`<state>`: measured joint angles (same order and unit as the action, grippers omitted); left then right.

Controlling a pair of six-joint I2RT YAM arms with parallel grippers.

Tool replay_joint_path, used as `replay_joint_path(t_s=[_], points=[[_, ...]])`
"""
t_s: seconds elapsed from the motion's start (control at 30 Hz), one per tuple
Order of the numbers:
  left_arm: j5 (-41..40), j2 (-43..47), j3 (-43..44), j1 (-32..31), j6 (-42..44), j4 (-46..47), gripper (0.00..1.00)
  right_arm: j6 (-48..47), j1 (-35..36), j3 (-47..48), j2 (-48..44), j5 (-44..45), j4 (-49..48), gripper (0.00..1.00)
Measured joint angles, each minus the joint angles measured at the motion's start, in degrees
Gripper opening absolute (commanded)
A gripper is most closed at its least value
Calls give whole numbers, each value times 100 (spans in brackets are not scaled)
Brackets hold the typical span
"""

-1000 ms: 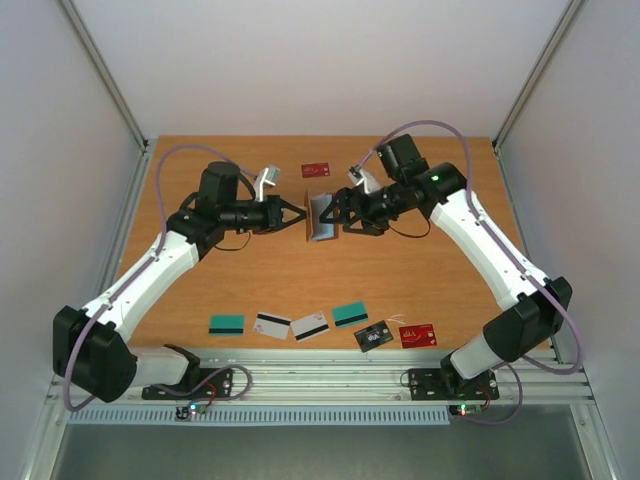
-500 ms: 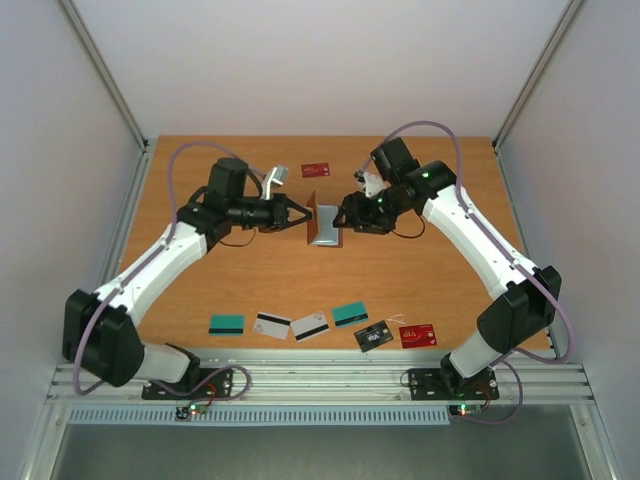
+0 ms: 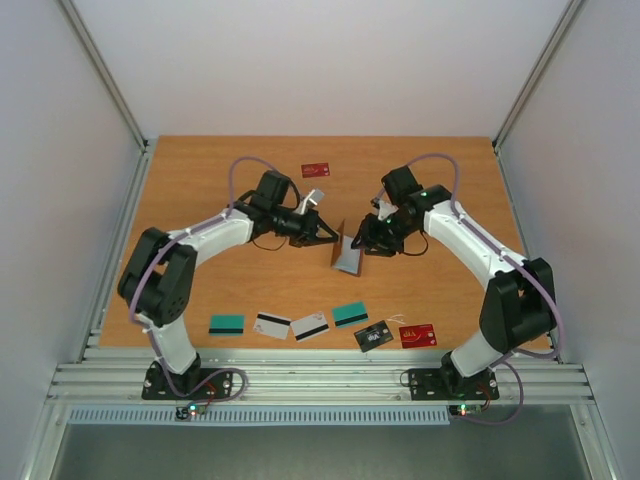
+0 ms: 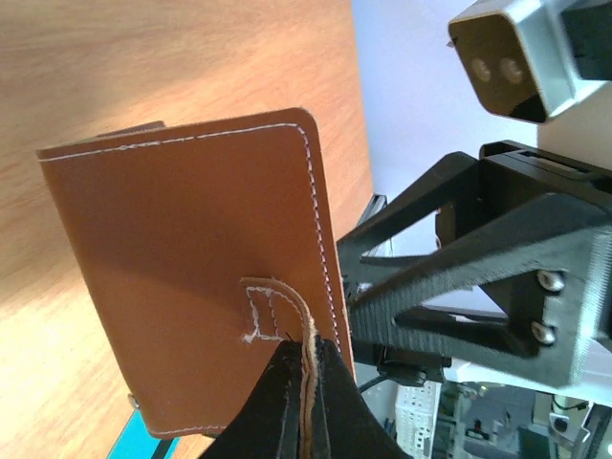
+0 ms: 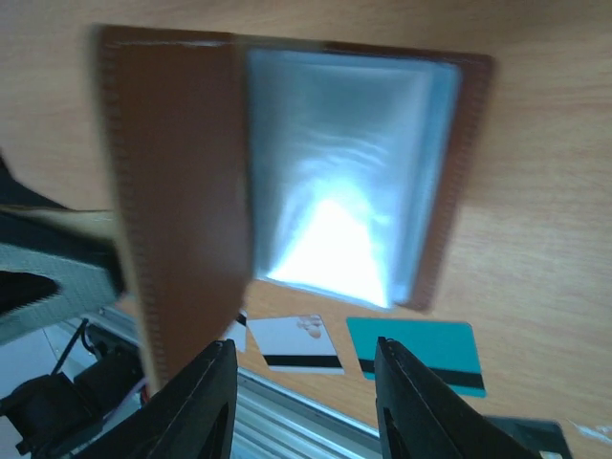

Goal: Put the credit cards into the card holder

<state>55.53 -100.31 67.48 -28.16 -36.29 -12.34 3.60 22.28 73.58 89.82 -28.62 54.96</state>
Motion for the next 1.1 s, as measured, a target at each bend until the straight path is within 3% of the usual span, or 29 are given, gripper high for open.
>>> replay_joint_path(t_s=[0.43,0.53,0.67,1.1], points=[[800,-1652,35,-20,-938,1729,0,431,-31,-192,1541,-393,-1196,23],[909,-1853,35,-2,-1202,2098,0,442,-92,-273,1751,-501,-1414,24],[997,-2013,33,107,-1480,2450,0,461,-273,-439,1788,-820,-1784,34],[1012,-2105,103,474,-1408,2133,1,439,-691,-625,1705,-1346,-2341,26]])
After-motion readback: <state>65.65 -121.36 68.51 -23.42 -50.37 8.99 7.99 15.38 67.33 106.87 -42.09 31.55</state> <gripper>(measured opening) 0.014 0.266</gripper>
